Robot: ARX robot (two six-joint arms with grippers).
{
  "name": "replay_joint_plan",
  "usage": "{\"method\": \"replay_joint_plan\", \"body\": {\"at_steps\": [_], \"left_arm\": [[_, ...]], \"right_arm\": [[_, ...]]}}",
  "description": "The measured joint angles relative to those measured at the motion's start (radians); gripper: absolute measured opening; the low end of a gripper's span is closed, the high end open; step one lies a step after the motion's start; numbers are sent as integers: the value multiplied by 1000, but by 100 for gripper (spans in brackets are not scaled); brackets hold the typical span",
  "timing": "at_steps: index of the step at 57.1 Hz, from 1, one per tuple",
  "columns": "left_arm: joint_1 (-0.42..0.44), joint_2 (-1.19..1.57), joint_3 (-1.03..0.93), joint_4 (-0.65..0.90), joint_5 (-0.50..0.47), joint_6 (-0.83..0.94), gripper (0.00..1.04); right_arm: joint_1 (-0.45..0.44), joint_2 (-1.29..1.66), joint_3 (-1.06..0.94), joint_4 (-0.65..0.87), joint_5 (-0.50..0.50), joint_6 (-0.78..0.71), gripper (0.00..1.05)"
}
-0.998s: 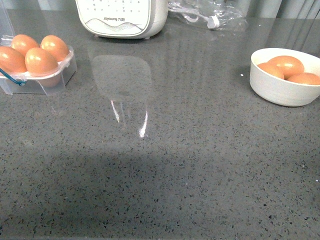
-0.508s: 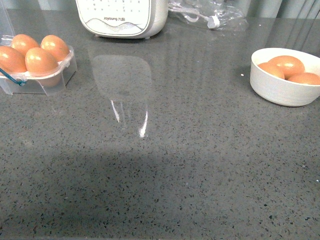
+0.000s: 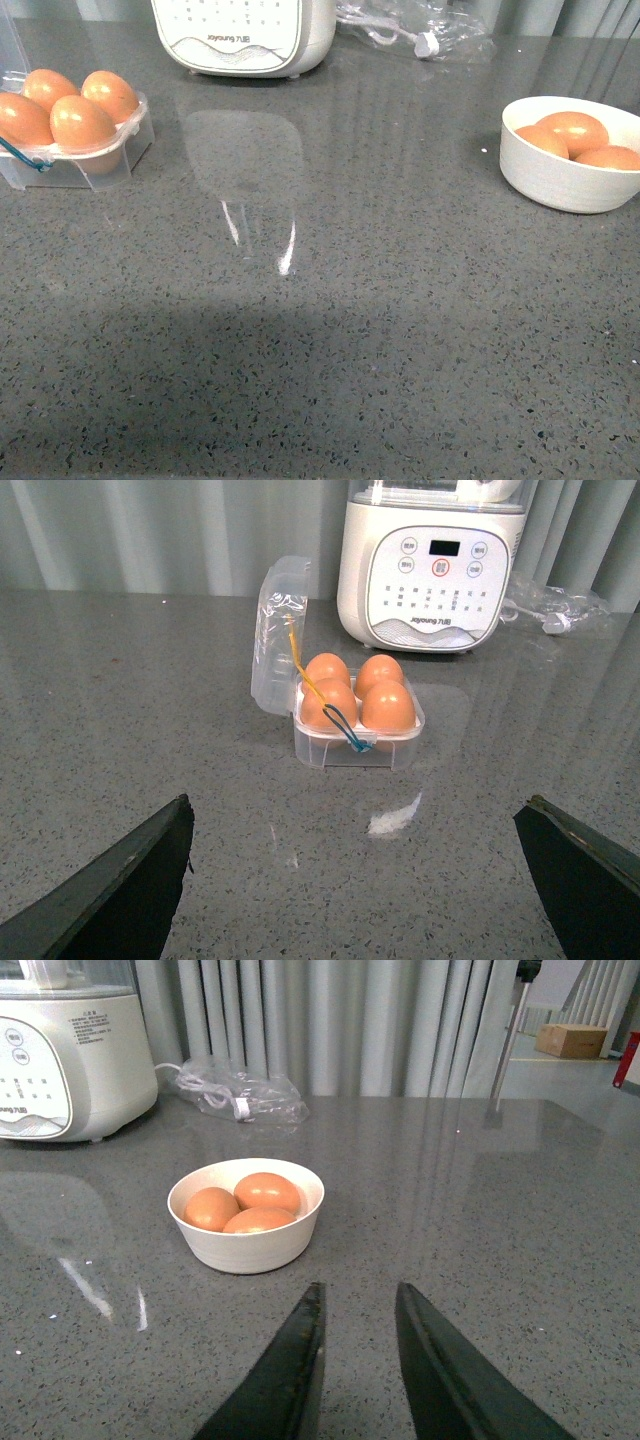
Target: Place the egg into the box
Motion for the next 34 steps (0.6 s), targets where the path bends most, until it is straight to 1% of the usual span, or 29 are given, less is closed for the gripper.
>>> {"method": "replay_joint_plan", "body": {"at_steps": [8, 10, 14, 21, 23, 25, 26, 30, 34], "left_arm": [[0, 0, 0, 0, 0, 0, 98], [0, 0, 0, 0, 0, 0, 98], [0, 0, 0, 0, 0, 0, 98], [0, 0, 0, 0, 0, 0, 98], [0, 0, 0, 0, 0, 0, 98], [0, 0, 0, 0, 0, 0, 98], [0, 0, 0, 0, 0, 0, 98], [0, 0, 0, 0, 0, 0, 98], [0, 0, 0, 0, 0, 0, 98]], "right_arm": [[0, 0, 0, 0, 0, 0, 49], [0, 0, 0, 0, 0, 0, 56], [0, 0, 0, 0, 0, 0, 65], [0, 0, 0, 0, 0, 0, 90], [0, 0, 0, 0, 0, 0, 95], [0, 0, 0, 0, 0, 1, 99], [0, 0, 0, 0, 0, 2, 99], [0, 0, 0, 0, 0, 3, 97], [0, 0, 0, 0, 0, 3, 97]]}}
